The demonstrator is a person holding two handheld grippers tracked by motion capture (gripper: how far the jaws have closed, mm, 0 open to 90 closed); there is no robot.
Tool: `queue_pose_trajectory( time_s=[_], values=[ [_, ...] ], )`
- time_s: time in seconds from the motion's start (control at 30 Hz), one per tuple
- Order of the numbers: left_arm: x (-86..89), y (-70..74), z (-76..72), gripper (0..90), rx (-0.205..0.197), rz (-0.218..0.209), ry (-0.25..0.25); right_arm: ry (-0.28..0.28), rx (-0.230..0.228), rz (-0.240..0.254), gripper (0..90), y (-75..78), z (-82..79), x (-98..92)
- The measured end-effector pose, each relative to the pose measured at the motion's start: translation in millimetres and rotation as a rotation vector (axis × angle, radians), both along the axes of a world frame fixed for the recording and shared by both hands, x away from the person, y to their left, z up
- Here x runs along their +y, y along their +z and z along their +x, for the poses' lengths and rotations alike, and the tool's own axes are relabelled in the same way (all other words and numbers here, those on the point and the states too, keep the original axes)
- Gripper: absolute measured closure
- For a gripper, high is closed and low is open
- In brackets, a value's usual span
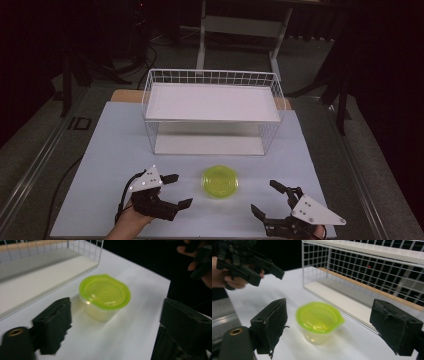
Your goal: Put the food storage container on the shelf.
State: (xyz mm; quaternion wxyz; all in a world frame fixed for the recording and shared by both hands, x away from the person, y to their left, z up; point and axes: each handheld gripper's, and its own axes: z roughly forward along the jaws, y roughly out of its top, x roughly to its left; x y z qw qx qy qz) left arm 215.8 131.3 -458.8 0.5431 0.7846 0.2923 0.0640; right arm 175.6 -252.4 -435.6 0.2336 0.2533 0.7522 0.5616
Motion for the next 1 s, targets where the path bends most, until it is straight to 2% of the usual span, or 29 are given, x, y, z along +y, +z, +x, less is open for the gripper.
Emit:
queue_pose_trajectory(
  time_s=[0.07,0.13,0.23,0.27,0.3,0.37,0.47,0.5,0.57,0.63,0.7,0.83,0.87,0.9,1.0],
  values=[
    [-1.1,4.1,0.0,1.8,-0.004,-0.024,-0.009,0.01,0.007,0.001,14.3,3.7,1.0,2.1],
    [-2.0,8.2,-0.1,1.8,-0.013,-0.044,0.006,0.009,0.01,0.003,14.3,6.6,2.9,4.1],
    [-3.1,10.8,2.0,1.8,-0.007,-0.061,0.0,0.005,0.026,-0.022,14.2,9.0,6.5,6.5],
    [-4.3,12.2,3.3,1.8,-0.017,-0.079,-0.001,0.006,0.029,-0.027,14.2,9.7,8.8,7.2],
    [-5.5,13.0,5.3,1.5,-0.016,-0.078,-0.017,-0.002,0.026,-0.044,14.2,11.1,12.5,9.0],
    [-8.5,14.5,8.3,1.5,-0.04,-0.066,-0.028,0.002,0.05,-0.028,14.2,13.4,19.0,10.1],
    [-14.3,16.4,15.6,1.5,-0.005,-0.058,-0.055,0.03,0.093,0.003,14.3,15.8,29.9,12.5],
    [-16.1,16.9,18.2,1.6,0.009,-0.067,-0.065,0.032,0.107,0.0,14.3,16.0,33.2,14.4],
    [-19.8,18.2,21.7,1.6,-0.009,-0.064,-0.054,0.035,0.118,-0.018,14.2,16.4,38.7,17.9],
    [-23.4,19.5,26.7,1.6,-0.003,-0.069,-0.051,0.03,0.132,-0.027,14.2,16.8,44.1,19.9],
    [-26.3,21.7,31.8,1.6,0.021,-0.057,-0.044,0.003,0.127,-0.066,14.3,17.9,50.4,21.9],
    [-29.0,24.3,36.3,1.6,0.013,-0.053,-0.032,0.002,0.155,-0.055,14.3,17.0,60.5,21.3],
    [-30.6,23.2,41.7,1.6,0.038,-0.056,-0.041,-0.001,0.182,-0.05,14.3,16.1,63.7,20.9],
    [-31.7,21.7,44.3,1.6,0.05,-0.054,-0.039,-0.018,0.245,-0.026,13.7,12.8,70.4,19.7],
    [-36.6,16.1,48.6,1.6,0.073,-0.039,-0.046,-0.044,0.326,0.001,13.7,7.3,78.9,19.4]
  ],
)
